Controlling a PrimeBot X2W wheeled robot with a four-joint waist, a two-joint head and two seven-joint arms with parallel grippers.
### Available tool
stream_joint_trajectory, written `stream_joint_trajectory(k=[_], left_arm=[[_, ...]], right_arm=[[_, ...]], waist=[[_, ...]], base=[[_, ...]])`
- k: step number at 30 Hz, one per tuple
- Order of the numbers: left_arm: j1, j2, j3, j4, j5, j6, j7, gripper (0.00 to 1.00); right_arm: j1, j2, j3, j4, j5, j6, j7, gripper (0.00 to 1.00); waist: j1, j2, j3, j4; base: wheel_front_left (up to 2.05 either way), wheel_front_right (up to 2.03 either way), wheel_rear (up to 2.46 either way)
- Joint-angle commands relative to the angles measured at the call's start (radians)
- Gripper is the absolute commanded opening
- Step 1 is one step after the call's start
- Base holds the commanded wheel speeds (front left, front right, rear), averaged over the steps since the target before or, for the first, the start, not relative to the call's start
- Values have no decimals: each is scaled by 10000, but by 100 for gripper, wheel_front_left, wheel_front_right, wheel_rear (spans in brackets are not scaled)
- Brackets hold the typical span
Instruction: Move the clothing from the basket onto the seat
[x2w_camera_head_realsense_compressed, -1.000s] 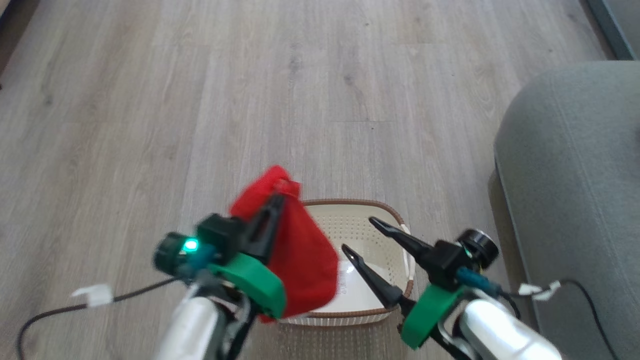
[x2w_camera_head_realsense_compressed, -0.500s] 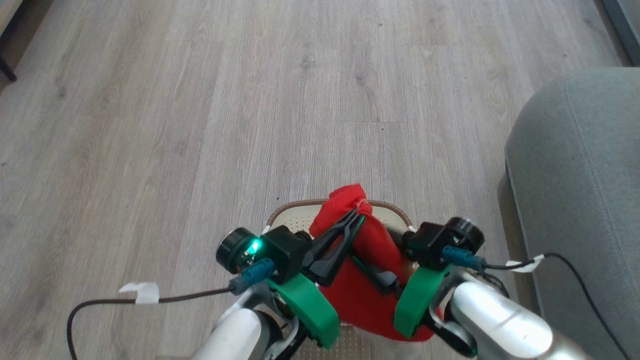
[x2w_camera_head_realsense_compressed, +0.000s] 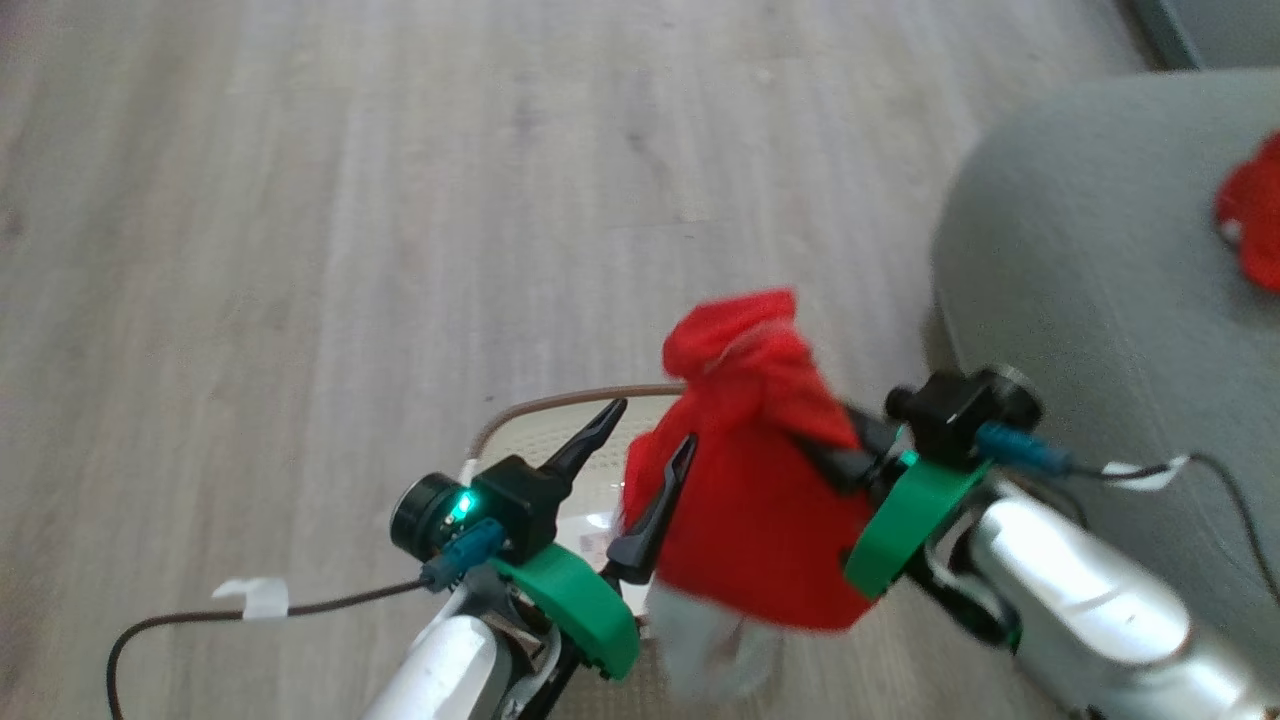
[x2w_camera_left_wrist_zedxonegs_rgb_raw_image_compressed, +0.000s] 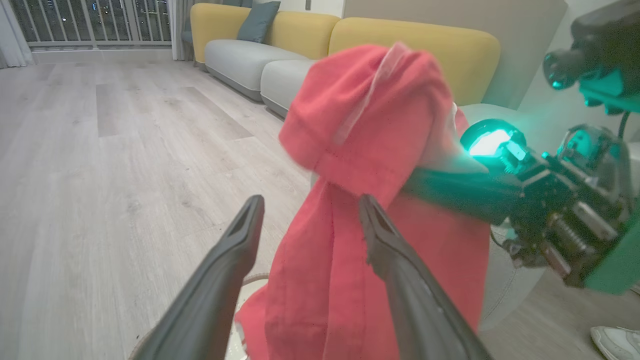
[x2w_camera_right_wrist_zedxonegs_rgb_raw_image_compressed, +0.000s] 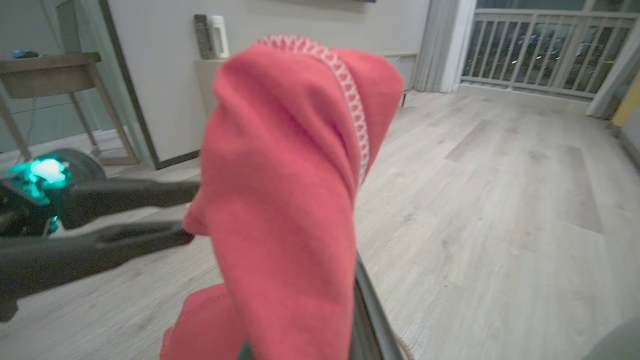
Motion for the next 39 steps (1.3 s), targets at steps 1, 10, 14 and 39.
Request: stream_joint_trajectory(k=[1, 10, 14, 39], left_arm=[[-377, -10, 352, -182, -43, 88, -254, 100], [-696, -157, -145, 670, -168, 40, -891, 100], [-909, -197, -445, 1008, -223, 46, -1055, 100], [-3233, 225, -422, 795, 346, 730, -968, 100]], right_arm=[[-502, -135, -302, -501, -101, -4, -67, 0], [-256, -848, -1613, -1456, -442, -4, -67, 0], [137, -1171, -2311, -1629, -694, -4, -67, 0], [-3945, 649, -7232, 115, -1819, -4, -67, 0]], waist=[[0, 0, 250, -905], [0, 0, 616, -2799], [0, 0, 723, -3315], [0, 0, 5296, -2896]], base=[[0, 0, 0], [0, 0, 0], [0, 0, 0], [0, 0, 0]])
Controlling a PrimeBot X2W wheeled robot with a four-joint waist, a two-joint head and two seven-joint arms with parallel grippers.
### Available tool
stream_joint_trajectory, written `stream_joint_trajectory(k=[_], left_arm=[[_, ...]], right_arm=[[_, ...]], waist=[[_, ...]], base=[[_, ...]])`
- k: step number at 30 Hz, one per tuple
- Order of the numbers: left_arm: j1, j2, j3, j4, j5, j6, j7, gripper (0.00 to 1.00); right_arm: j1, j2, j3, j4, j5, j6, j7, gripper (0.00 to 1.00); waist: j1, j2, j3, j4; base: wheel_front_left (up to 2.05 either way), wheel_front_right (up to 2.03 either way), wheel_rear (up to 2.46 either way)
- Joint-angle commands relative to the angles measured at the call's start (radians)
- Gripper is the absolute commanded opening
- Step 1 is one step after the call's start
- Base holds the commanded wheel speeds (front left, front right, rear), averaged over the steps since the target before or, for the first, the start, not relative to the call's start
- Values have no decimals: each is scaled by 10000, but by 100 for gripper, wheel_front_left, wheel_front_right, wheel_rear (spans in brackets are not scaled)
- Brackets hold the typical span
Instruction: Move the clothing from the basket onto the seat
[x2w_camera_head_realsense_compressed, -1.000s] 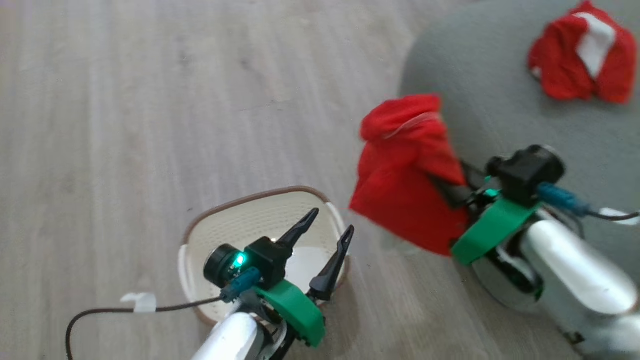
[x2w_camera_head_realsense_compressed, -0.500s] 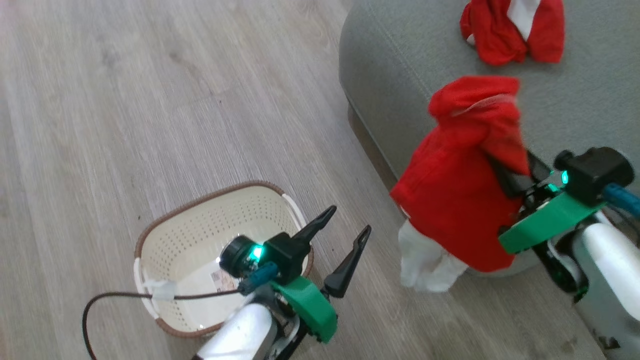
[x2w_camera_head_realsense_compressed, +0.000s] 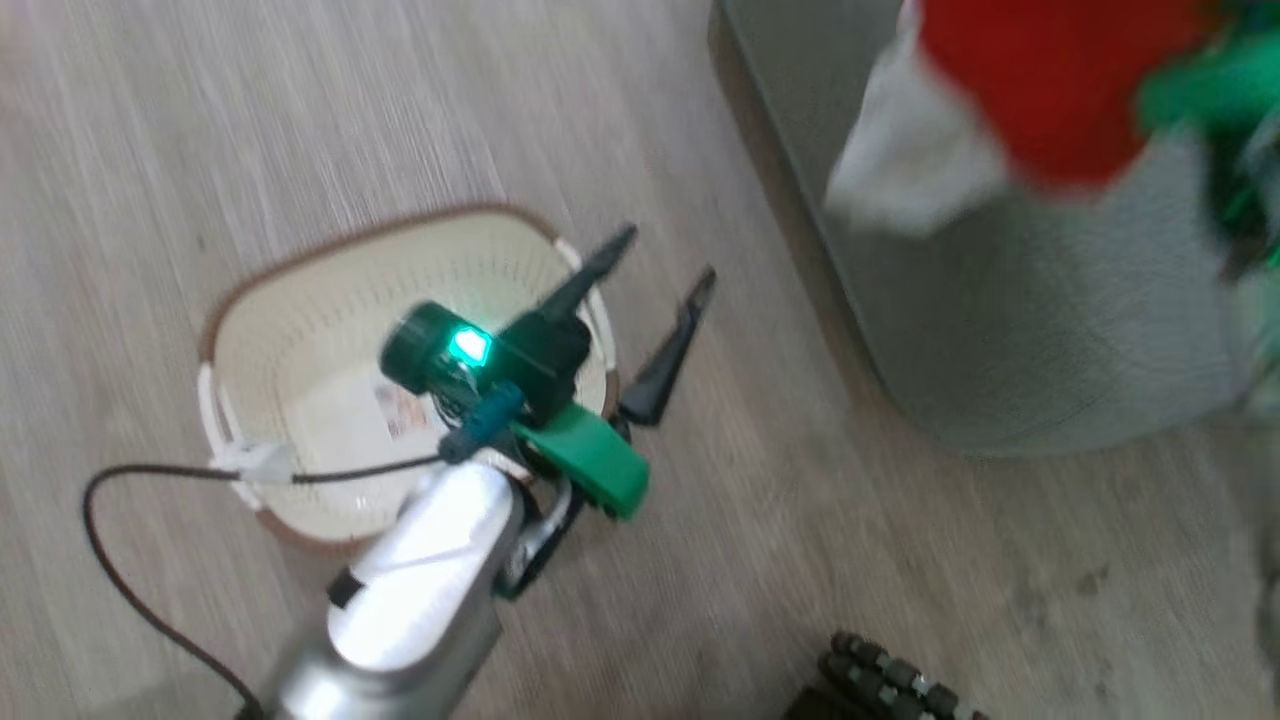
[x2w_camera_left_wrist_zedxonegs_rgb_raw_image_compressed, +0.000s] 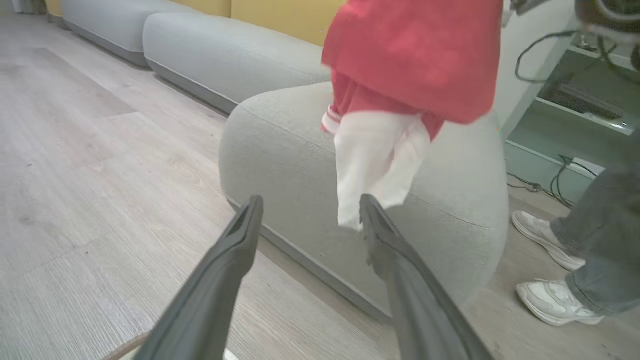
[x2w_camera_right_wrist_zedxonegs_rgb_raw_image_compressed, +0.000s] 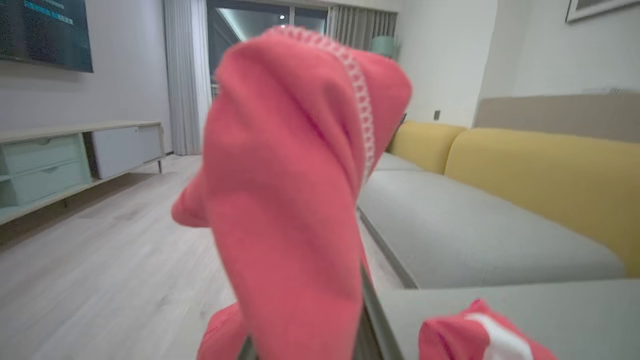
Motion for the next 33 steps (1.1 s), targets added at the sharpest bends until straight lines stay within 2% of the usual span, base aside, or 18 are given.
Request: stream_joint_trajectory(k=[1, 4, 8, 9, 15, 17, 21, 26, 29, 30, 31, 33], left_arm=[[-352, 174, 423, -417, 123, 148, -58, 100], [-450, 259, 582, -492, 147, 268, -134, 100], [-391, 297, 655, -603, 136, 350, -222, 100], [-391, 297, 655, -603, 136, 350, -222, 100], [-280, 332, 565, -943, 163, 279, -312, 100], [-286, 339, 554, -1117, 206, 310, -326, 100], [-164, 364, 462, -1250, 258, 349, -340, 100], [-26, 657, 470, -1369, 348, 430, -274, 100], [28, 831, 605, -1479, 318, 524, -233, 100], [27, 878, 635, -1516, 319, 544, -229, 100], [25, 918, 661, -1544, 315, 559, -221, 100], [-15, 968, 697, -1581, 300, 575, -201, 100]], right_arm=[[-1267, -321, -389, 265, -302, -2, -67, 0], [-3053, -667, -1371, 1459, -399, -2, -66, 0], [-4953, -1626, -2838, 2934, -770, -2, -53, 0], [-4953, -1626, -2838, 2934, -770, -2, -53, 0], [-6046, -3358, -4507, 4946, -2232, -2, 201, 0], [-6167, -3436, -5283, 5623, -2487, -2, 180, 0], [-5657, -2993, -6438, 6715, -3024, -2, 10, 0], [-5350, -2268, -7488, 7126, -3717, -2, -58, 0], [-5274, -1959, -7854, 7083, -4183, -2, -62, 48], [-5250, -1904, -7981, 6985, -4304, -2, -63, 95], [-5234, -1845, -8058, 6953, -4420, -2, -63, 100], [-5236, -1797, -8126, 6960, -4631, -2, -64, 100]], waist=[[-4, 0, 1650, 575], [-4, 0, 2263, 978], [-4, 0, 2837, 1513], [-4, 0, 2837, 1513], [-4, 0, 3699, 2208], [-4, 0, 4135, 2256], [-4, 0, 4715, 2319], [-4, 0, 5093, 2146], [-4, 0, 5007, 1951], [-4, 0, 4925, 1883], [-4, 0, 4834, 1808], [-4, 0, 4654, 1663]], base=[[0, 0, 0], [0, 0, 0], [0, 0, 0], [0, 0, 0], [0, 0, 0], [0, 0, 0], [0, 0, 0], [0, 0, 0], [0, 0, 0], [0, 0, 0], [0, 0, 0], [0, 0, 0]])
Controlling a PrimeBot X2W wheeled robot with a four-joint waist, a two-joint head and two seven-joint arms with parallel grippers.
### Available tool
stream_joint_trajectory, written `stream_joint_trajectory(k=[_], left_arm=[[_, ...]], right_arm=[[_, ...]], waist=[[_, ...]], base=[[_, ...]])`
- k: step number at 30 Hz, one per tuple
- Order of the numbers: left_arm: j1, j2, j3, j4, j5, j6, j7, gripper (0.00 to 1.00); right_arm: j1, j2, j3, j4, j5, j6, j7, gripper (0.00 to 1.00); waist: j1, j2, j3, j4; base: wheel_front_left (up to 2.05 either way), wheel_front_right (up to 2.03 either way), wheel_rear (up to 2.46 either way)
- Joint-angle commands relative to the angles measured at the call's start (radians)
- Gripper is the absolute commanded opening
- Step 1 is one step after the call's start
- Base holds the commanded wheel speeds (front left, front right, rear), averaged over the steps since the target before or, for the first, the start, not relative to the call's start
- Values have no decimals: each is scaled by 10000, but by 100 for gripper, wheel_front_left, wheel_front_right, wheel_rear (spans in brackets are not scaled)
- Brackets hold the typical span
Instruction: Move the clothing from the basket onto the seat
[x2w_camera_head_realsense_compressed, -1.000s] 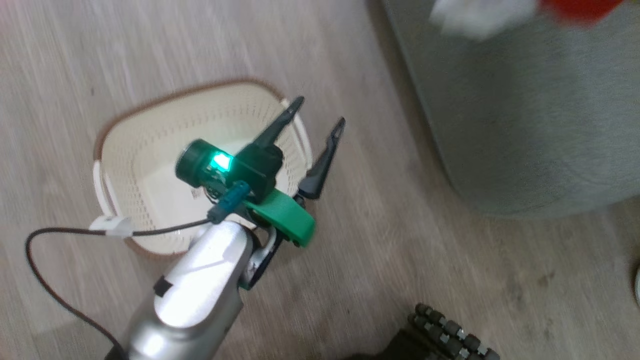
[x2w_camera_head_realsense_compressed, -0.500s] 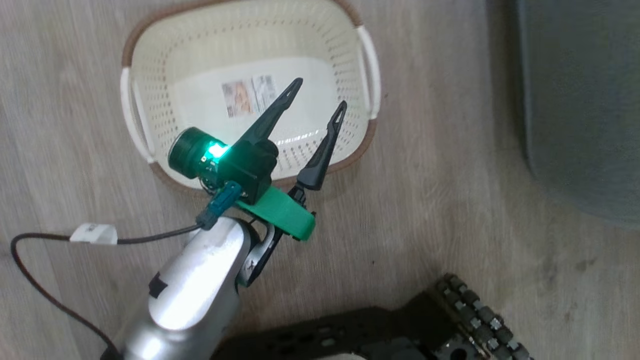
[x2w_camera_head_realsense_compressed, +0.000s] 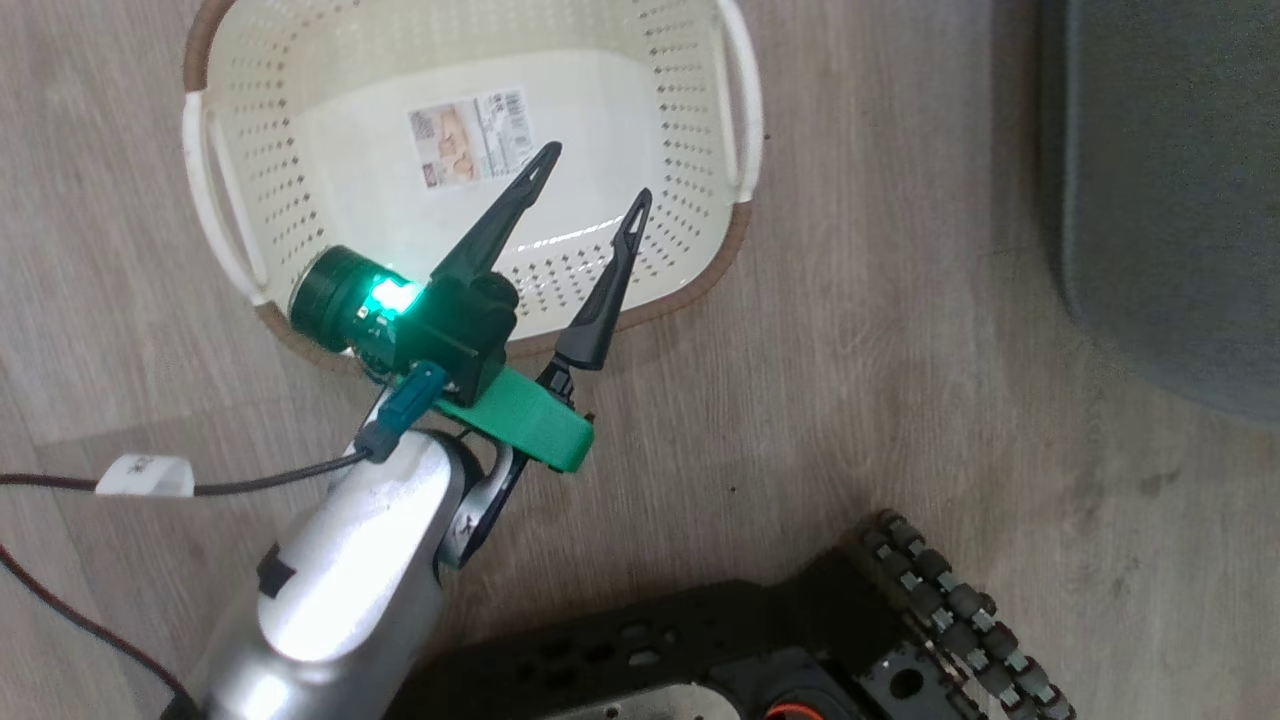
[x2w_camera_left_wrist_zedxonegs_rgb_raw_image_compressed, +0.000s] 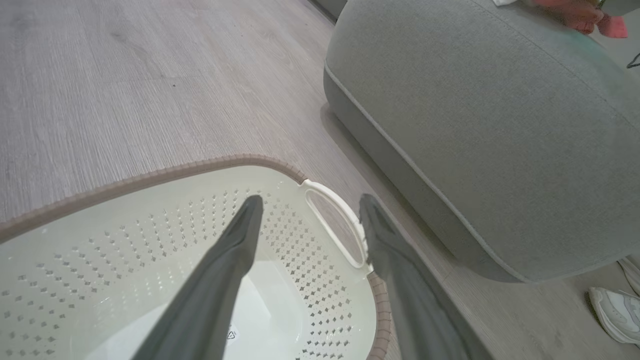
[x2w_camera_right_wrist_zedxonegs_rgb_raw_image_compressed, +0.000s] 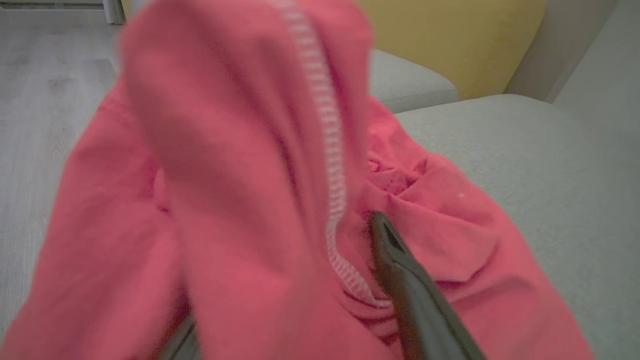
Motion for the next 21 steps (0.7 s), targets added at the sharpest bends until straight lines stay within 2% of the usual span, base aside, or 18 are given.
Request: stream_joint_trajectory(k=[1, 6, 10, 15, 20, 21], left_arm=[[270, 123, 166, -299, -8, 33, 20, 100], [280, 18, 251, -32, -305, -5, 29, 100], [295, -110, 453, 283, -598, -25, -47, 100], [523, -401, 792, 1018, -1256, -187, -124, 100], [766, -474, 1252, 1619, -1460, -126, -172, 100], [766, -474, 1252, 1619, -1460, -126, -172, 100]], right_arm=[[244, -216, -71, -238, -127, -4, 22, 100], [511, -41, 450, 159, -504, -4, 21, 100], [1210, 185, 1422, -338, -384, -4, 21, 100], [3183, 377, 2563, -2083, 618, -4, 21, 100], [5751, 965, 3693, -4392, 2036, -4, 21, 100], [5751, 965, 3693, -4392, 2036, -4, 21, 100]], waist=[[0, 0, -281, -203], [0, 0, -1102, -613], [0, 0, -2044, -716], [0, 0, -3378, -423], [0, 0, -4473, 21], [0, 0, -4473, 21]], base=[[0, 0, 0], [0, 0, 0], [0, 0, 0], [0, 0, 0], [0, 0, 0], [0, 0, 0]])
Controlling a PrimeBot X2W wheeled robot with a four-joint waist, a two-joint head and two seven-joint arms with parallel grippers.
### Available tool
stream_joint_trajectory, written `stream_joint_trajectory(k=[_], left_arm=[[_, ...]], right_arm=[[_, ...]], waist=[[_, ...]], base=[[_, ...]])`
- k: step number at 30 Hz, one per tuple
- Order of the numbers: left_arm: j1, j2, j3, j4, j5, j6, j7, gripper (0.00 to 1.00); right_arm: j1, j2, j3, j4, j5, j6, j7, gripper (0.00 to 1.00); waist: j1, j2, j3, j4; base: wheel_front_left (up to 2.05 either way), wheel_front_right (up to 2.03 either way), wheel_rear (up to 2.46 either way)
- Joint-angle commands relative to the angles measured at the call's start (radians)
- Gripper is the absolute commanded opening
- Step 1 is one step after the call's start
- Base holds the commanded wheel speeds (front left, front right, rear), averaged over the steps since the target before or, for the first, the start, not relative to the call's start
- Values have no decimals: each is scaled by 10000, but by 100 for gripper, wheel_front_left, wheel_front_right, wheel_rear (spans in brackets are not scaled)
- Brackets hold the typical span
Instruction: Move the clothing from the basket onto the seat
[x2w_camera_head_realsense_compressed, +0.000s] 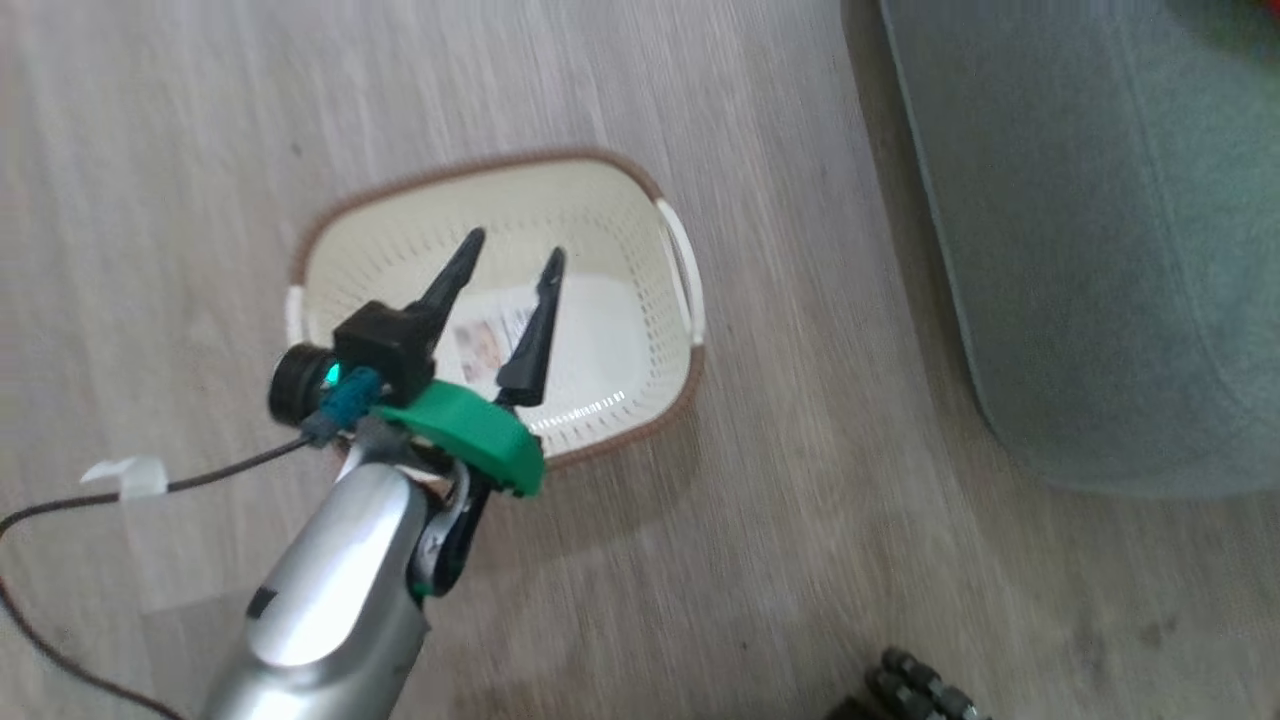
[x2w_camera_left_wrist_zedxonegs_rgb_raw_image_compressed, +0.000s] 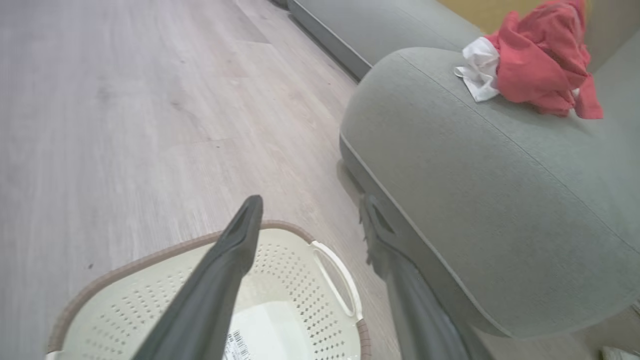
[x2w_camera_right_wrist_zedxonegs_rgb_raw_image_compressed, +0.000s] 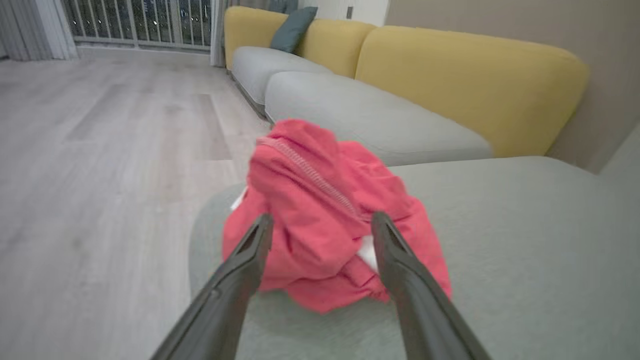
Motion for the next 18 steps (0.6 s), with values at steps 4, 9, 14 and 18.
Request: stream_joint_trajectory(k=[4, 9, 14, 18], left_arm=[[446, 125, 1085, -1, -57, 86, -133, 100], [1050, 300, 2104, 218, 157, 122, -135, 100], [1801, 229, 3146, 488, 254, -42, -136, 100], [2451, 143, 3901, 524, 508, -259, -136, 100]], right_arm=[[2564, 830, 966, -2542, 917, -4, 5, 100], [4271, 1707, 1797, -3891, 893, -4, 5, 100], [5314, 2228, 2521, -4490, 482, -4, 5, 100], [6040, 2437, 2913, -4421, 85, -4, 5, 100]], waist=[[2, -1, -1592, 1167], [2, -1, -2383, 1810], [2, -1, -3274, 2217], [2, -1, -3946, 2322]], base=[[0, 0, 0], [0, 0, 0], [0, 0, 0], [0, 0, 0]])
